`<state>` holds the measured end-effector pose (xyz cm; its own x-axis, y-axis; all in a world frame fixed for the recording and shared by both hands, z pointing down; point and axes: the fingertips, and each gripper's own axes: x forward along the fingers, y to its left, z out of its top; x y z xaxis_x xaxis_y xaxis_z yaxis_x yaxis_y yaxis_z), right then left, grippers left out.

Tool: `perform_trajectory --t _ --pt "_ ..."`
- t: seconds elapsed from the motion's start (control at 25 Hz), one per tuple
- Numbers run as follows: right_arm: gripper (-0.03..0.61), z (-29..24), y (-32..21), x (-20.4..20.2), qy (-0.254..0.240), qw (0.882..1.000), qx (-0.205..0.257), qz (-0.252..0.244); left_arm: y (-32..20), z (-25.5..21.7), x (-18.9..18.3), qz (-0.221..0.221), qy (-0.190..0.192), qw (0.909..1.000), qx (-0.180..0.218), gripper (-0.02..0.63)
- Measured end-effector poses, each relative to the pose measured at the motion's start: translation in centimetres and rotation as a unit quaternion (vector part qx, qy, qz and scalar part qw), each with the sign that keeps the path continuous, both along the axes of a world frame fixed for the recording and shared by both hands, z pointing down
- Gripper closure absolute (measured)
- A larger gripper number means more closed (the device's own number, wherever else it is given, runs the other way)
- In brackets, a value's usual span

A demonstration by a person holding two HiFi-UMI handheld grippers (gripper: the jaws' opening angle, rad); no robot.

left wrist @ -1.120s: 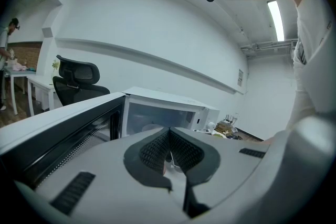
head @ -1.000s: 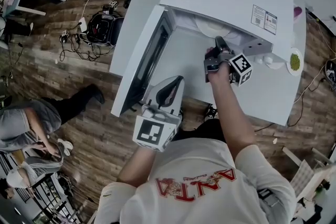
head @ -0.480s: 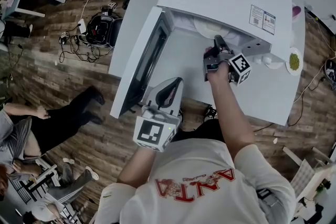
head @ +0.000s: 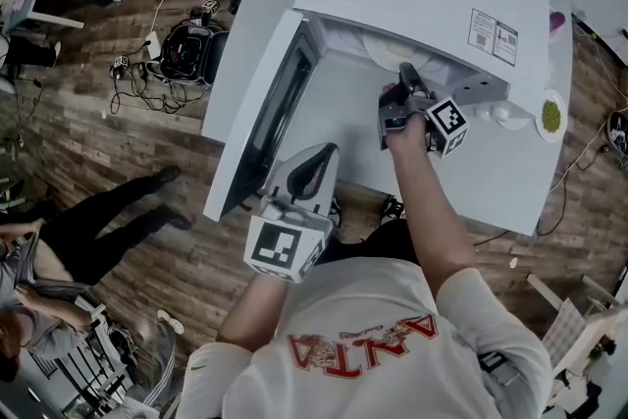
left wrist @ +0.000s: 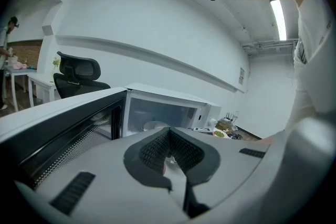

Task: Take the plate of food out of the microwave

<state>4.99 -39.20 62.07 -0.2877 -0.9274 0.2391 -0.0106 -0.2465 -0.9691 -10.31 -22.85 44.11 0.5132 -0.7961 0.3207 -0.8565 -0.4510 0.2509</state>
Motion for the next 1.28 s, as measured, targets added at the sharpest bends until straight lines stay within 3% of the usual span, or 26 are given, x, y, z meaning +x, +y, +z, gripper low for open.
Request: perform_trajectory --t 0.72,1.28 --pt "0.563 -2.0 2.0 1.2 0.013 0.998 0.057 -0.015 0.6 -0.7 0.8 0.003 0.008 0.9999 0.007 0.604" --pt "0.563 -3.8 11.1 -0.7 -0.002 0.996 0.064 -0.059 1.2 -2.0 1.7 0.036 0.005 0.9990 0.025 0.604"
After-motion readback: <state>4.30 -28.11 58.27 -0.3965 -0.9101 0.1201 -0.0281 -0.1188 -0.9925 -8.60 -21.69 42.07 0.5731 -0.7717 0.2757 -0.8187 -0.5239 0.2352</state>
